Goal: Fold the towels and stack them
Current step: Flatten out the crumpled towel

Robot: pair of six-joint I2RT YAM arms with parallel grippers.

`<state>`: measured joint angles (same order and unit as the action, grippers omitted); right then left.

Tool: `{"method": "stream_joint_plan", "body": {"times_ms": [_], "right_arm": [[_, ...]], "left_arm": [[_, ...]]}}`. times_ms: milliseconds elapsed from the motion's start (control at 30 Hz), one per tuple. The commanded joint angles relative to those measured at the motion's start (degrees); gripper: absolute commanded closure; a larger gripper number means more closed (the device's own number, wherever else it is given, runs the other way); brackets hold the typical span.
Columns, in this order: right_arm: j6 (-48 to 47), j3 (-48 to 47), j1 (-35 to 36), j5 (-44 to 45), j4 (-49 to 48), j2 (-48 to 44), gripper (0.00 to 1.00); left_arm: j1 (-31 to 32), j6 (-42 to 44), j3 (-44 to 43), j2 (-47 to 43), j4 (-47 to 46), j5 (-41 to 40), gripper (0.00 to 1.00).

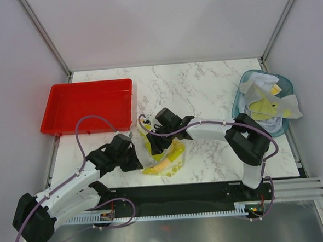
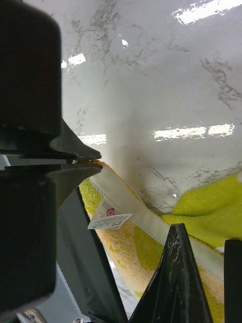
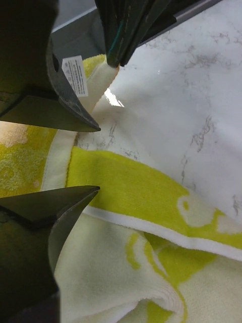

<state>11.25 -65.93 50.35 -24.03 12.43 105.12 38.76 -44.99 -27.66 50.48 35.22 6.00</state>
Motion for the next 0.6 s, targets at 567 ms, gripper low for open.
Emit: {"method": "stream_joint_plan", "body": {"times_ms": [567], "right_arm": [[0.1, 0.9, -0.1, 5.8, -4.3, 3.0, 0.42]], "left_arm": [[0.2, -4.3, 0.9, -2.2, -2.3, -3.2, 0.98]]}}
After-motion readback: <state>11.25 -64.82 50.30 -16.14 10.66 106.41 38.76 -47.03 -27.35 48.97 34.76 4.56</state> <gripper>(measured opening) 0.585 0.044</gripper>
